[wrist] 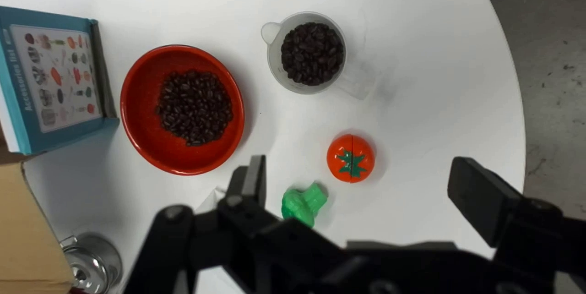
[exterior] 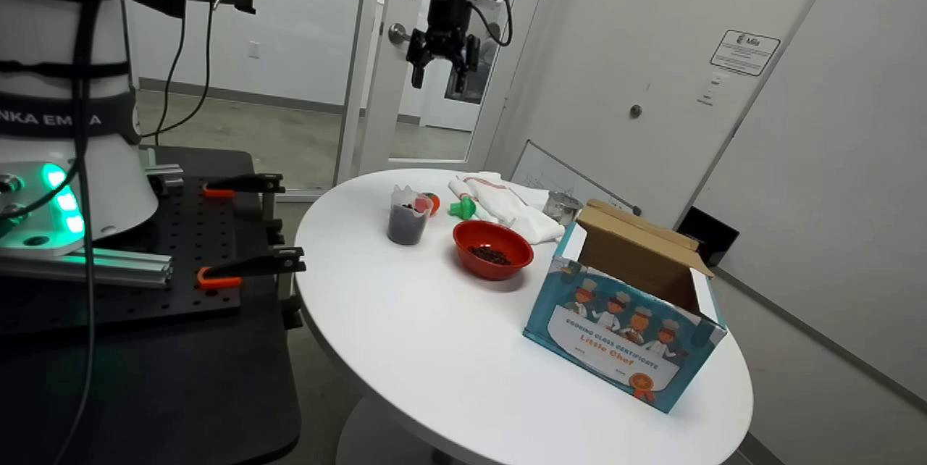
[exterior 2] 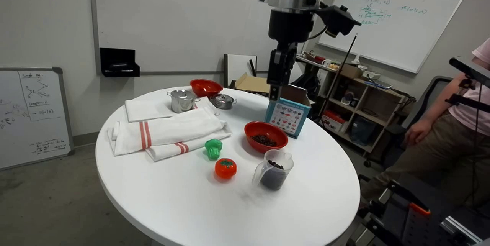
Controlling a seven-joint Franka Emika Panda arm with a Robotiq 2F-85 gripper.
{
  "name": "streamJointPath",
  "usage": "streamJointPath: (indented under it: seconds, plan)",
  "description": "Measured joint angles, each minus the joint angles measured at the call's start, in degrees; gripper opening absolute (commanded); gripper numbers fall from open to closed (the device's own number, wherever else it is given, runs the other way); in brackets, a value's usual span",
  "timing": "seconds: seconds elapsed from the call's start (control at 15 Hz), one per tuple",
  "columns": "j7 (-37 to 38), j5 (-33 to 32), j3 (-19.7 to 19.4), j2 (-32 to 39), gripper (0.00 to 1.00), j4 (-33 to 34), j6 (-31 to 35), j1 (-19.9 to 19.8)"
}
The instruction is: Put the plastic tomato in the blue box
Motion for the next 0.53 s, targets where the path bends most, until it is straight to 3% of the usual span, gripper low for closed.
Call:
streamJointPath:
  seconds: [0.53]
  plan:
    - [0.0,0.1,-1.2,4.8,1.0,2.9,0.0,0.1]
